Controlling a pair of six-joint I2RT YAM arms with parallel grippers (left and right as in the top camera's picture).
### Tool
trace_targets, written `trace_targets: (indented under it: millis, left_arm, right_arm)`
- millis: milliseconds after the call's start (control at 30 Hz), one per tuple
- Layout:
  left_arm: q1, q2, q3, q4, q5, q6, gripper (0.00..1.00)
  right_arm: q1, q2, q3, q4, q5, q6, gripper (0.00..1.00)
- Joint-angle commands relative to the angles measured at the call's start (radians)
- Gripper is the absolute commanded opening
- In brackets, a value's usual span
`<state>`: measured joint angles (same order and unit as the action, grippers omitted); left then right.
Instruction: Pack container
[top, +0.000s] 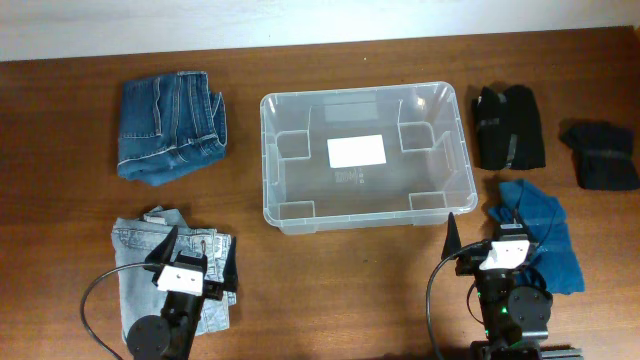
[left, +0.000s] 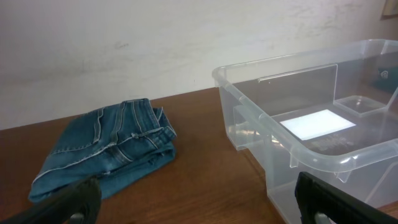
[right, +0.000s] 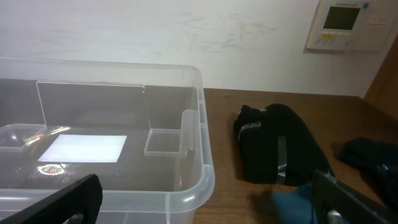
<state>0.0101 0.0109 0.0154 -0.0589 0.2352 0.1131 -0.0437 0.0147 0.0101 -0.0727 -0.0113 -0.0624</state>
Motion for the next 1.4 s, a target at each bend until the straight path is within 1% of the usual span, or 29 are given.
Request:
trace_targets:
  millis: [0,833,933,1067,1200,1367]
  left_arm:
    - [0.006,-0.006,-0.006,-0.001,0.005,0.016,0.99]
    - [0.006,-0.006,-0.006,-0.001,0.005,0.016,0.99]
    - [0.006,-0.006,-0.006,-0.001,0.005,0.016,0.99]
    - [0.006,-0.006,-0.006,-0.001,0.005,0.016,0.99]
    - [0.006,-0.006,-0.006,-0.001,0.005,0.016,0.99]
    - [0.006,-0.006,-0.006,-0.001,0.005,0.016,0.99]
  right_arm:
    - [0.009,-0.011,-0.005,-0.006,0.016,0.004,0.98]
    - [0.009,-0.011,-0.005,-0.007,0.016,0.005,0.98]
    - [0.010,-0.011,-0.005,-0.003,0.004,0.057,0.98]
    - [0.010,-0.011,0.003,0.031,-0.026,0.057,0.98]
    - [0.010,-0.011,0.073,0.054,-0.085,0.056,0.98]
    - [0.010,-0.006,0.244,0.043,-0.086,0.020,0.99]
